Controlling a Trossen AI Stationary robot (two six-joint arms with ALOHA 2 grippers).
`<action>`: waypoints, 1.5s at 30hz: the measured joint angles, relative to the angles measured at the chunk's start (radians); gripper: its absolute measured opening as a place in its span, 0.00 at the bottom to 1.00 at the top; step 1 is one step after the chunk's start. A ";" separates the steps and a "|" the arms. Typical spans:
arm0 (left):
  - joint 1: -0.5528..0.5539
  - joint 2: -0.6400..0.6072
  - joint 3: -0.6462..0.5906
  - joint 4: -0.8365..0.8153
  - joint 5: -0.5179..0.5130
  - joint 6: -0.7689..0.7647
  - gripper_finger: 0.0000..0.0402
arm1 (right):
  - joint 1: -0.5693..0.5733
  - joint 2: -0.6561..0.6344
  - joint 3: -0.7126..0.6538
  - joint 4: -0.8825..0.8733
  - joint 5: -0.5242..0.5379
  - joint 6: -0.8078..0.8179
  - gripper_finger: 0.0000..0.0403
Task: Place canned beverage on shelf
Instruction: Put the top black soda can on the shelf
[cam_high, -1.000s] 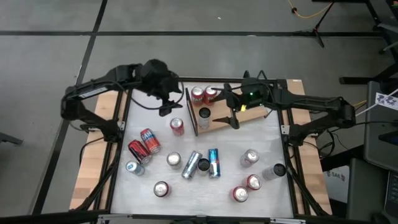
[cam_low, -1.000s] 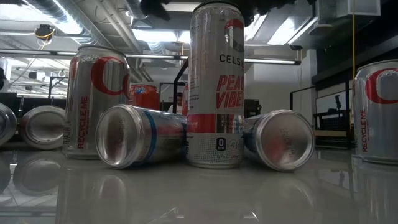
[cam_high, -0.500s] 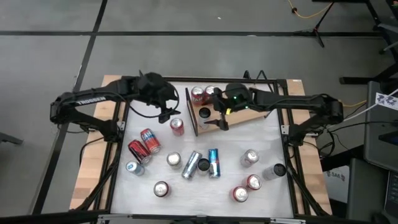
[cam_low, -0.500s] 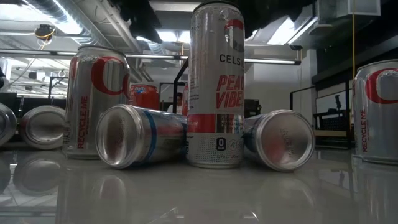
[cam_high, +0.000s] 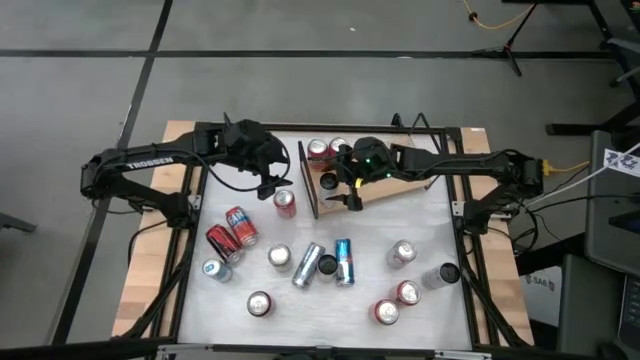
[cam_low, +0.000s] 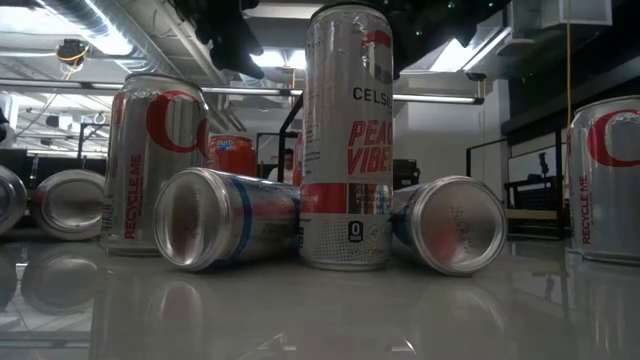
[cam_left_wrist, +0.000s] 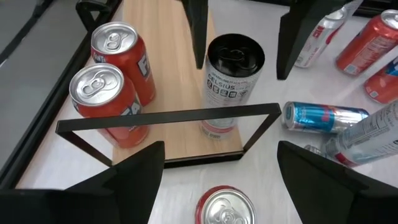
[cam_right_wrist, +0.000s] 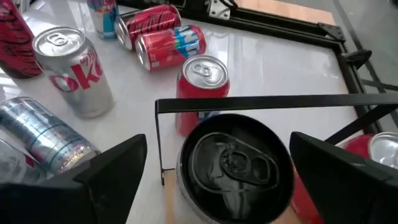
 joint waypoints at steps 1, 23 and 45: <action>0.000 0.000 0.000 0.002 0.000 0.000 0.75 | 0.000 0.003 0.000 0.000 0.000 0.000 0.95; -0.008 0.000 0.000 0.008 0.002 -0.006 0.75 | 0.000 0.027 0.000 -0.014 0.024 0.002 0.95; -0.123 0.001 0.000 -0.090 -0.158 -0.231 0.75 | 0.000 0.026 0.000 -0.014 0.024 0.003 0.95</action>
